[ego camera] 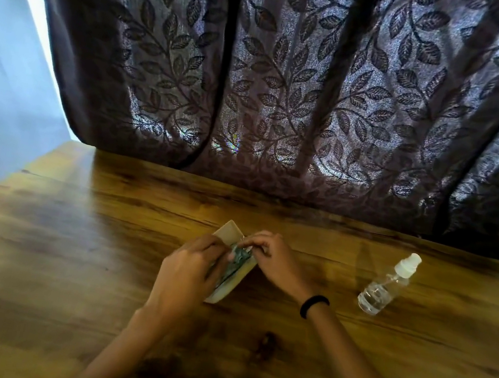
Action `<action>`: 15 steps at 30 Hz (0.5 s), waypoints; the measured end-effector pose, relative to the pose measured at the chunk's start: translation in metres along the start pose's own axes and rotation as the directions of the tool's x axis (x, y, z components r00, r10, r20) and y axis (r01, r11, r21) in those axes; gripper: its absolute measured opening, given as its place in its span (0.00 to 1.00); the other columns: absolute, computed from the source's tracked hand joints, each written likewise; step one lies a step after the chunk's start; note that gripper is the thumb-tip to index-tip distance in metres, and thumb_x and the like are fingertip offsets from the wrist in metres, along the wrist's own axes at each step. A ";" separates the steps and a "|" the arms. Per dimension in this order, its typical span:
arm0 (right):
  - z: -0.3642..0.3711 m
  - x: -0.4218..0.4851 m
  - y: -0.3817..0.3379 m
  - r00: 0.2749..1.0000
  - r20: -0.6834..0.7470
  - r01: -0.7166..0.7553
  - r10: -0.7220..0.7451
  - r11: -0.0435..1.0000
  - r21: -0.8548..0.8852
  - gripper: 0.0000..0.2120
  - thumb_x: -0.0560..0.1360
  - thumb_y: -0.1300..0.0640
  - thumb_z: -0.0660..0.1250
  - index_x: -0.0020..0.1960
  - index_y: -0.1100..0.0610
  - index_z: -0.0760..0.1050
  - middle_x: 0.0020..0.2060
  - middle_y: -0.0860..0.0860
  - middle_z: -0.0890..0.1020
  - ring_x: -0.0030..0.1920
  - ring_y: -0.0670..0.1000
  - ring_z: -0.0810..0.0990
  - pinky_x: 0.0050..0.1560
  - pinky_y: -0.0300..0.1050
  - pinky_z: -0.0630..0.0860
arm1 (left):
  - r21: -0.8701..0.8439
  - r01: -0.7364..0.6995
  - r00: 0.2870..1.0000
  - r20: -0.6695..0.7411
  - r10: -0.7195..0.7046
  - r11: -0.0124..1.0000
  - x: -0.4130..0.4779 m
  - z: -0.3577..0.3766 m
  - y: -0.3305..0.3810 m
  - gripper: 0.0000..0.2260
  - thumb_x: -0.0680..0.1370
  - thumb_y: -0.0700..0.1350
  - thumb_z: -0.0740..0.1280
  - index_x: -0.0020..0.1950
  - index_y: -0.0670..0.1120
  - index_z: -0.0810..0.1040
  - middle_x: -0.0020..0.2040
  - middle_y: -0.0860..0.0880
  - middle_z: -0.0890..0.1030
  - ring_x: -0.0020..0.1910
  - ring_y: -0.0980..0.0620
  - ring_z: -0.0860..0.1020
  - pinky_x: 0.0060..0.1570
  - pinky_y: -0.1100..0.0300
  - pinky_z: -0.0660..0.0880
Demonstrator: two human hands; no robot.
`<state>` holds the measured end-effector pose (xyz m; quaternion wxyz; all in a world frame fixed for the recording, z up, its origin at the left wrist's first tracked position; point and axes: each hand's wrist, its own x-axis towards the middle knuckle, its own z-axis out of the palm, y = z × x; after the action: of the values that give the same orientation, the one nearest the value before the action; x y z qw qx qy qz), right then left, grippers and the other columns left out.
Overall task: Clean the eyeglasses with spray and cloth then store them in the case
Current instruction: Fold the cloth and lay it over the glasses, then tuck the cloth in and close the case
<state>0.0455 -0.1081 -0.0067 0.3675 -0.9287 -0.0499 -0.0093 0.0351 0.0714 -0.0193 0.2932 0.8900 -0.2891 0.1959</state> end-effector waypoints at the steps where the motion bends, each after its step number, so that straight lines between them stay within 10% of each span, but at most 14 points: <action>1: 0.001 -0.002 0.002 1.000 -0.019 -0.017 0.018 0.999 0.039 0.12 0.77 0.64 0.58 0.53 0.56 0.79 0.56 0.52 0.76 0.57 0.51 0.73 0.58 0.48 0.73 | -0.020 0.028 0.999 -0.038 -0.028 0.999 0.004 -0.003 -0.003 0.11 0.78 0.51 0.60 0.50 0.48 0.79 0.48 0.53 0.80 0.41 0.58 0.76 0.35 0.66 0.74; 5: 0.005 -0.014 0.007 0.982 -0.164 -0.065 0.091 0.985 0.158 0.09 0.77 0.59 0.61 0.55 0.54 0.76 0.55 0.50 0.74 0.57 0.49 0.73 0.55 0.43 0.74 | -0.057 0.222 0.974 -0.044 -0.224 0.973 0.019 -0.009 -0.027 0.09 0.78 0.49 0.61 0.52 0.47 0.78 0.46 0.52 0.79 0.41 0.55 0.77 0.35 0.65 0.72; 8: 0.009 -0.019 0.009 0.972 -0.204 -0.083 0.116 0.983 0.162 0.12 0.76 0.56 0.64 0.59 0.53 0.73 0.59 0.51 0.72 0.59 0.48 0.71 0.57 0.42 0.72 | -0.129 0.544 0.805 0.357 -0.473 0.829 0.032 -0.015 -0.042 0.14 0.80 0.51 0.57 0.51 0.43 0.76 0.43 0.46 0.82 0.38 0.49 0.80 0.37 0.57 0.77; 15: 0.013 -0.024 0.011 0.965 -0.221 -0.097 0.144 0.972 0.213 0.16 0.73 0.57 0.68 0.60 0.53 0.72 0.61 0.51 0.71 0.61 0.49 0.71 0.60 0.43 0.72 | -0.323 0.786 0.581 0.680 -0.448 0.527 0.037 -0.022 -0.039 0.11 0.80 0.47 0.58 0.53 0.43 0.76 0.46 0.44 0.81 0.39 0.51 0.79 0.35 0.63 0.74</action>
<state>0.0226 -0.1091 -0.0250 0.4624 -0.8805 0.0501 -0.0914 0.0838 0.0961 0.0001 0.5185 0.8079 -0.0504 -0.2756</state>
